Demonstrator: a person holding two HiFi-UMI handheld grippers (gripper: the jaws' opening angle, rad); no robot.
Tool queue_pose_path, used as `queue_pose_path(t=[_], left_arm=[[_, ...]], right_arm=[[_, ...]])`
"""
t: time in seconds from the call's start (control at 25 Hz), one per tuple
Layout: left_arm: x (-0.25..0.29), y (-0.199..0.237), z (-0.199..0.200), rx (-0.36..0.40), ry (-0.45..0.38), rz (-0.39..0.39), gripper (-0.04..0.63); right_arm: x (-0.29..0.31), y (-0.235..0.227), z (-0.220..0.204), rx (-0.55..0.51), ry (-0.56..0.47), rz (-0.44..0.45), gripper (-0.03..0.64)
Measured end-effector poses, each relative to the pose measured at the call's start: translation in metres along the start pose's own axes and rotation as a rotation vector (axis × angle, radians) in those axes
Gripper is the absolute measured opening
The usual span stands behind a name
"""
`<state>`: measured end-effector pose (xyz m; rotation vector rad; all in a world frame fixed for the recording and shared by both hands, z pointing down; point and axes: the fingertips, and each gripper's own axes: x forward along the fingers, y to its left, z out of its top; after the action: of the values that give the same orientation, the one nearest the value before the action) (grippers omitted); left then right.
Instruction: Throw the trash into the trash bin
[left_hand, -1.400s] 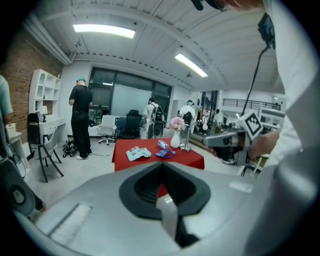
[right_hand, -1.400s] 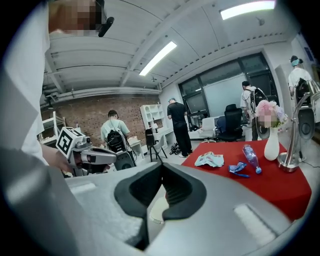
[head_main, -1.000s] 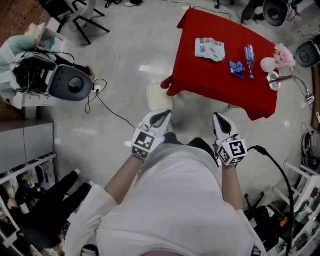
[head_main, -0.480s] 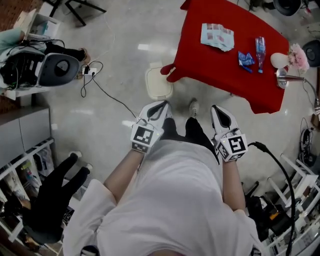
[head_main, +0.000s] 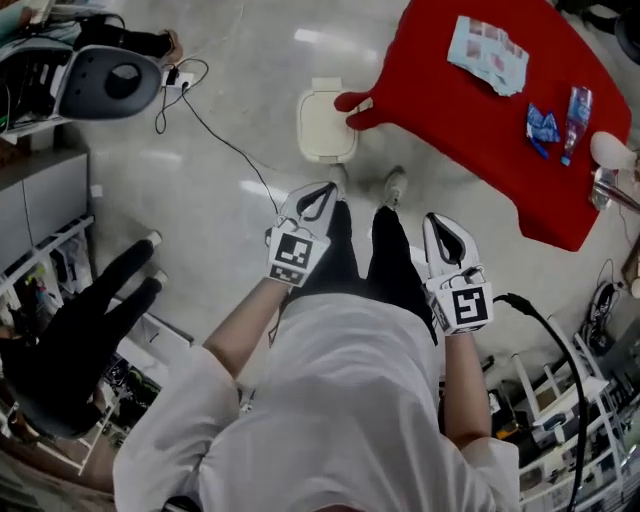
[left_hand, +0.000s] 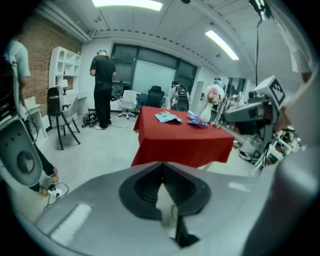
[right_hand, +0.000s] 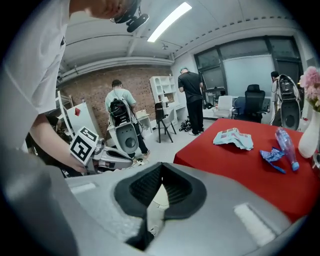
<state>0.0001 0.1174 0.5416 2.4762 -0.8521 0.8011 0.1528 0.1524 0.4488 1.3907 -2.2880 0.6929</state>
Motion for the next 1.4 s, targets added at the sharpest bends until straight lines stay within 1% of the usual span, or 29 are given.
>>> queue_pose_path(t=[0.12,0.36,0.6,0.8,1.04,1.16,1.4], left_arm=[[0.026,0.018,-0.043,-0.041,0.038,0.046,0.005],[0.077,0.047,-0.124,-0.147,0.104,0.110,0.005],[0.119,0.067,-0.202,-0.207,0.173,0.163,0.004],[0.155,0.079,-0.264,-0.243,0.244,0.187,0.004],[0.193,0.091,-0.319,-0.320,0.332,0.221,0.003],[0.210,0.088,-0.342,-0.349,0.369,0.223,0.003],[0.234,0.087,-0.372,-0.408,0.414,0.256,0.004]], right_arm=[[0.019,-0.005,-0.027,0.015,0.028,0.017,0.002],[0.056,-0.013,-0.075,0.039,0.069,0.054,0.002],[0.088,-0.014,-0.109,0.073,0.097,0.092,0.002],[0.107,-0.013,-0.140,0.096,0.117,0.112,0.002],[0.115,-0.015,-0.166,0.114,0.156,0.125,0.002],[0.122,-0.024,-0.179,0.126,0.164,0.118,0.002],[0.140,-0.043,-0.197,0.142,0.167,0.114,0.002]])
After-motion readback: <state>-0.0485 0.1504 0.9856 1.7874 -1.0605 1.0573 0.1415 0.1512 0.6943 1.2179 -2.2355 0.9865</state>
